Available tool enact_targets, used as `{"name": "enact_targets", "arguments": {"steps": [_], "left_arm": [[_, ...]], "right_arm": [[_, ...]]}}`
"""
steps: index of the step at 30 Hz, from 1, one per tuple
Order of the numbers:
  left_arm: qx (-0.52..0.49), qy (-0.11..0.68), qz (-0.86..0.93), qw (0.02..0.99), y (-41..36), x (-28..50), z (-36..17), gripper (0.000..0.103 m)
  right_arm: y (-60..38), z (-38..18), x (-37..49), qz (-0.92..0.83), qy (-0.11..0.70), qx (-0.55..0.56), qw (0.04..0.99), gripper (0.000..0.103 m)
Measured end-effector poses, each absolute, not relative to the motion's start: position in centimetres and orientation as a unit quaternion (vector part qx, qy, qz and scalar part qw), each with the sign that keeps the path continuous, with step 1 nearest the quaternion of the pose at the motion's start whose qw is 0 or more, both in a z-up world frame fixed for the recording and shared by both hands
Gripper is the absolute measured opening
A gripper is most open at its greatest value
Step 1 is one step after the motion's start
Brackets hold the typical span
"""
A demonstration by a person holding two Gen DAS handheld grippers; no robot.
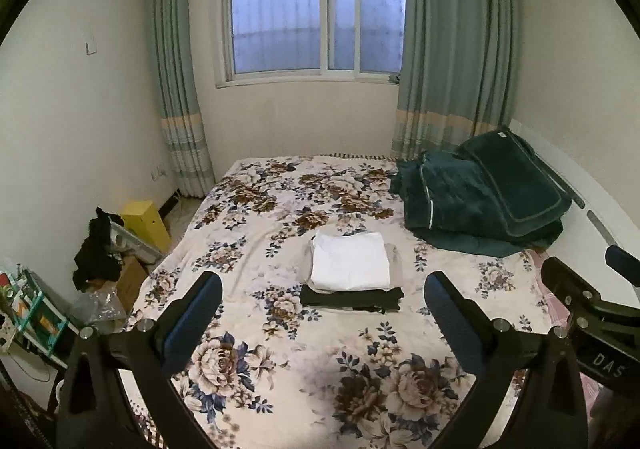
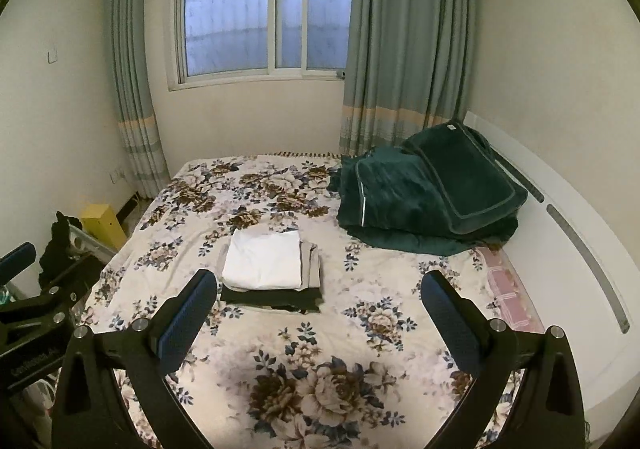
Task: Fold small clothes
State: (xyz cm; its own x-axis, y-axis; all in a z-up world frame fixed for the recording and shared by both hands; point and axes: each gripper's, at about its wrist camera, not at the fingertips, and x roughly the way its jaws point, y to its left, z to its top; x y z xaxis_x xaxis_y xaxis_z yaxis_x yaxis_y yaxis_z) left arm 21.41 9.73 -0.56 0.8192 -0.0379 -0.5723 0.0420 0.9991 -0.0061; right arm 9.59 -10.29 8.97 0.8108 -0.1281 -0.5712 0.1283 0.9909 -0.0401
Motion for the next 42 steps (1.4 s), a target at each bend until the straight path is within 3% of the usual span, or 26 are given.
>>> {"name": "enact_targets", "arguments": {"steps": [42], "left_arm": [[0.002,0.327,0.005,0.945,9.5,20.3,-0.1,0.103]], "right_arm": [[-10.4,10.2,9.9,-0.039,0.323,0.008,0.946,0.103]]}}
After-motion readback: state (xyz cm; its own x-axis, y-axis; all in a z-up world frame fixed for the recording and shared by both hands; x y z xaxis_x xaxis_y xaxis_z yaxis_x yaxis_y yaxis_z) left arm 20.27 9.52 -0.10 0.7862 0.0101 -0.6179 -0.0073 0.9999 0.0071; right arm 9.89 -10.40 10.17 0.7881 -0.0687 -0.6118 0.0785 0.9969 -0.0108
